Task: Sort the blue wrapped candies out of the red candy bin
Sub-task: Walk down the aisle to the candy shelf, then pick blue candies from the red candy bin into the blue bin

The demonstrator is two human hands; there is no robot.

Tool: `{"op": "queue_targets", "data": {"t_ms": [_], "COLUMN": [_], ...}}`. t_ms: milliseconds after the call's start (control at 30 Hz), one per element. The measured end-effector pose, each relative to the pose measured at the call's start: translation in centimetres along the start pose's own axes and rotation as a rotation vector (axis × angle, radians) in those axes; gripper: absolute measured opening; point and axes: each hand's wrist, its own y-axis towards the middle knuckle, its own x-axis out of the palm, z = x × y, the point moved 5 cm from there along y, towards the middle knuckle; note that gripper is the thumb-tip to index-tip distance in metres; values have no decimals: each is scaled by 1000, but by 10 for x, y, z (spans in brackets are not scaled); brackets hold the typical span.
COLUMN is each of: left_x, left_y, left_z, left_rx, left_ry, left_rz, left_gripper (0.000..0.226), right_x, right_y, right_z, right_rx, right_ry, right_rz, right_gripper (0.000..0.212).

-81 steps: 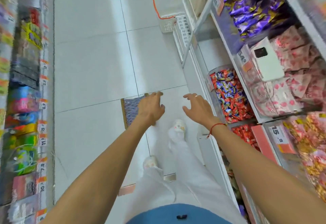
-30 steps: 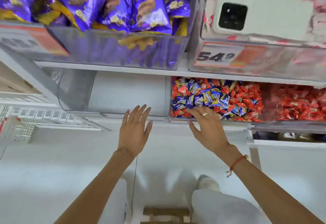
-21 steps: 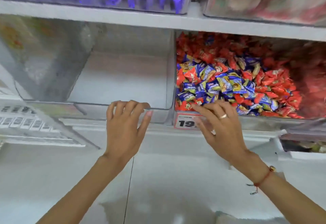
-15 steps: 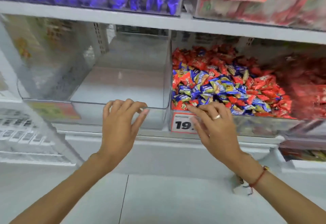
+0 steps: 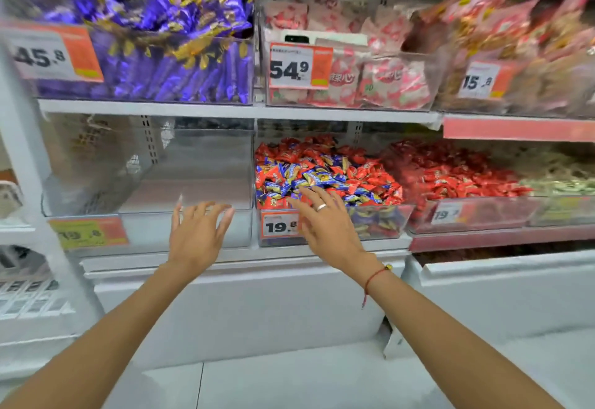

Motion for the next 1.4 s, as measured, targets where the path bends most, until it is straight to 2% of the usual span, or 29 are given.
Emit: {"op": "queue_targets", "data": {"t_ms": [100, 233, 333, 533, 667, 767, 867, 1133, 1233, 1300, 1400], "left_x": [-15, -18, -8, 14, 15, 14, 13, 16, 11, 10, 9], "left_y": [-2, -5, -2, 1, 8, 11, 11, 17, 15, 14, 14], "left_z": [26, 84, 111, 109, 108, 112, 117, 134, 130, 127, 127], "left_rx": [93, 309, 393, 393, 277, 231, 273, 321, 352, 372, 398], "left_ry": [-34, -74, -64, -14, -54, -30, -3, 156, 232, 251, 260], "left_rz": [100, 200, 176, 243, 153, 140, 168, 120, 132, 149, 153], "left_gripper": [52, 32, 48, 15, 29, 29, 30, 35, 43, 47, 48], "right_x": [-19, -21, -15, -11, -10, -8, -5, -6, -7, -12, -21], "right_y": [-8, -18, -20, -23, -20, -16, -16, -19, -20, -22, -28], "right_z": [18, 46, 59, 80, 83, 85, 86, 93, 96, 100, 116], "right_rx": [73, 186, 185, 202, 213, 243, 254, 261, 216, 174, 257], "right_ry": [-33, -41, -33, 77, 103, 123, 120, 165, 188, 174, 153], "right_rz": [77, 72, 37, 26, -7, 0, 20, 90, 83, 103, 166], "right_gripper": [46, 23, 18, 19, 22, 24, 28, 23, 20, 23, 32]}}
